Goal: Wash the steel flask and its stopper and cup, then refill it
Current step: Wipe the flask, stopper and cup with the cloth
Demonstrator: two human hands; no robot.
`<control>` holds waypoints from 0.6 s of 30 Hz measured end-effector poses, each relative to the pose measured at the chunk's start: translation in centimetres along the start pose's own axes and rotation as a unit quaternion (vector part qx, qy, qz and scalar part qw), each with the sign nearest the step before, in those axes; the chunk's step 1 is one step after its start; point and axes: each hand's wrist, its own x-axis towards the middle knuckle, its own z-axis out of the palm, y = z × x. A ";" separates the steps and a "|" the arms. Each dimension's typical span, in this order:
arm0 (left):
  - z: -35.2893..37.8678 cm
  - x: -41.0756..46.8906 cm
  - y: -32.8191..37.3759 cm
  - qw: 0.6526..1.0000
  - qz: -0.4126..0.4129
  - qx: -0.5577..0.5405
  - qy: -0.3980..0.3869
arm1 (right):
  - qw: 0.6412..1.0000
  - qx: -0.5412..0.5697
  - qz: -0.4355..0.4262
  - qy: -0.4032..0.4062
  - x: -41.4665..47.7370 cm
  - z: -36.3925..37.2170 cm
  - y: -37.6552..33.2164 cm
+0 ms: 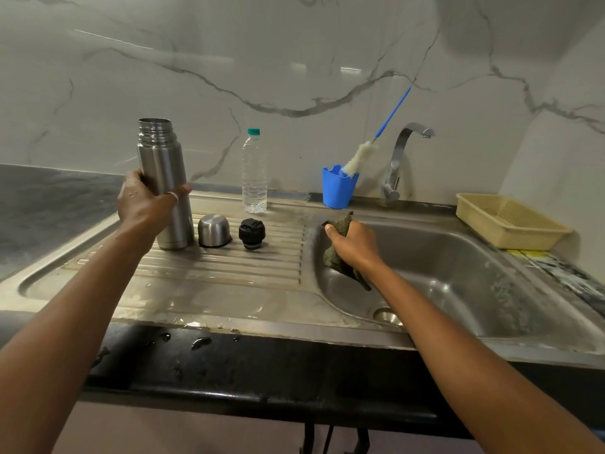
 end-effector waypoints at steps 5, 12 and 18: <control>-0.3 0.4 -0.3 1.000 -0.011 0.021 0.001 | 1.000 -0.007 0.000 -0.004 -0.2 -0.1 0.0; 0.2 -1.2 0.1 0.991 -0.004 0.135 0.000 | 1.000 -0.018 -0.006 -0.011 -0.2 -0.1 0.0; 1.6 -2.4 0.3 0.977 0.025 0.201 0.068 | 1.000 -0.016 -0.002 -0.019 -0.4 -0.2 0.1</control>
